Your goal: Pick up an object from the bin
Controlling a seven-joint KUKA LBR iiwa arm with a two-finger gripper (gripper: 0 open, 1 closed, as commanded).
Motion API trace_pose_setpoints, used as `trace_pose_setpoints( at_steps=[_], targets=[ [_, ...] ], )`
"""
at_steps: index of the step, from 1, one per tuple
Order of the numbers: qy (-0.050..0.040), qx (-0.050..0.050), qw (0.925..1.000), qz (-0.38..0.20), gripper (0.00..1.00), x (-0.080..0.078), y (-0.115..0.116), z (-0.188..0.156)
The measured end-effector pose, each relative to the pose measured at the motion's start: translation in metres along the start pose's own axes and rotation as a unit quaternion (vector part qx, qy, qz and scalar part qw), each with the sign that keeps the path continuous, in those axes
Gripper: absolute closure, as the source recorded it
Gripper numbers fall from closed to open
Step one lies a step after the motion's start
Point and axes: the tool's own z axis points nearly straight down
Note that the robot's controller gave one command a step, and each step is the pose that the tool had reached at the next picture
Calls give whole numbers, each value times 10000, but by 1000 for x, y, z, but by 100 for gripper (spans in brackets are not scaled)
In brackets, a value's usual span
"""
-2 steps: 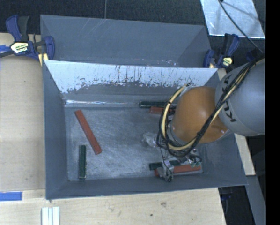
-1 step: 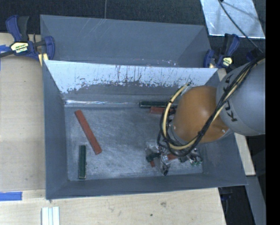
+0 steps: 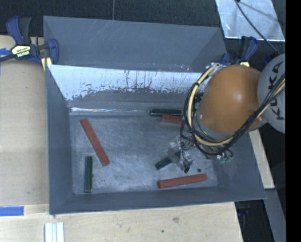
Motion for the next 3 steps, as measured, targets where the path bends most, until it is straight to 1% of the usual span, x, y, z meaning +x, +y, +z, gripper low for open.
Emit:
trace_pose_setpoints(
  at_steps=[1, 2, 3],
  targets=[
    [3, 4, 10000, -34, 100, -6, -15, -61],
    [40, -14, 10000, -35, 0, -4, -14, -58],
    [80, -33, 9979, -639, 0, 17, -22, 47]
  ],
)
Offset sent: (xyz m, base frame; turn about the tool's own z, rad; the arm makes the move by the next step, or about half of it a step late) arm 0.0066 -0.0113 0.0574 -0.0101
